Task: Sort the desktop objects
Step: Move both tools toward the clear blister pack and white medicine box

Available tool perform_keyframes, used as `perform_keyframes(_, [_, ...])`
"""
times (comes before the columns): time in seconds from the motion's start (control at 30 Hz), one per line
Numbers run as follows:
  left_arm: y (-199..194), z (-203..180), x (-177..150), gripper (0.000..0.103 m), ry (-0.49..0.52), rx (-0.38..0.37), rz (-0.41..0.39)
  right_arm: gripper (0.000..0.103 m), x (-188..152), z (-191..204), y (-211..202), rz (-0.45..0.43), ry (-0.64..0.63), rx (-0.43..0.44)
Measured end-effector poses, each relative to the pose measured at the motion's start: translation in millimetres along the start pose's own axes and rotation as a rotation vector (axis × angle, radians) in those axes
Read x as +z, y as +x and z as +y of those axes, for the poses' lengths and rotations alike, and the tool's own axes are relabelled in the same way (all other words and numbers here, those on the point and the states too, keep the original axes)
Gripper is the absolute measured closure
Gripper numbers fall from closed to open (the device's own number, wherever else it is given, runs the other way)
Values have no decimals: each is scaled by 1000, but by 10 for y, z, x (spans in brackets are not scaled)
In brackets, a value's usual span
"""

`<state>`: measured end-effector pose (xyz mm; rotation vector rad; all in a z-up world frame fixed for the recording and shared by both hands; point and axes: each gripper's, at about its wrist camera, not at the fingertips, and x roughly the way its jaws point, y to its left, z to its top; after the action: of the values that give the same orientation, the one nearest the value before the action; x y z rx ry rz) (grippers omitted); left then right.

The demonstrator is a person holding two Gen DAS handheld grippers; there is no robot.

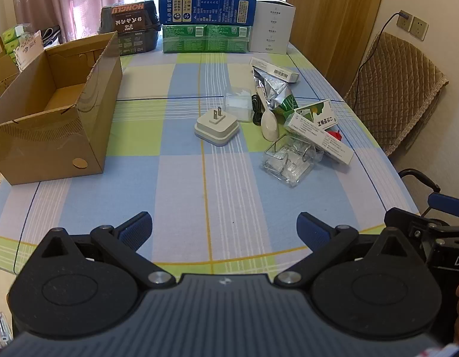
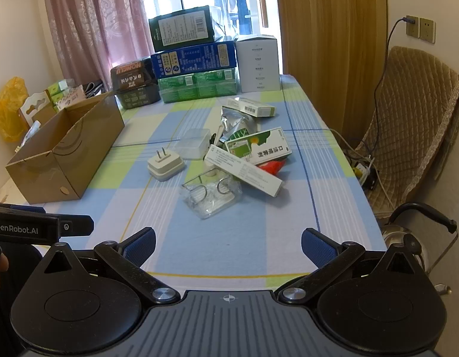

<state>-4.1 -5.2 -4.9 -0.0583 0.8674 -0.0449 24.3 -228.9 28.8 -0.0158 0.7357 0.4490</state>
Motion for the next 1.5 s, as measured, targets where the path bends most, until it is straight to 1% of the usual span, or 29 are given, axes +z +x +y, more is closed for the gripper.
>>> perform_keyframes(0.8, [16, 22, -8, 1, -12, -9, 6, 2, 14, -49, 1, -8, 3, 0])
perform_keyframes(1.03, [23, 14, -10, 1, -13, -11, 8, 2, 17, -53, -21, -40, 3, -11])
perform_keyframes(1.27, [22, 16, -10, 1, -12, -15, 9, 2, 46, -140, -28, -81, 54, -38])
perform_keyframes(1.43, [31, 19, 12, 1, 0, -21, 14, 2, 127, -169, 21, -60, 2, -37])
perform_keyframes(1.5, [44, 33, 38, 1, 7, -22, 14, 2, 187, -193, 53, -46, -15, -21])
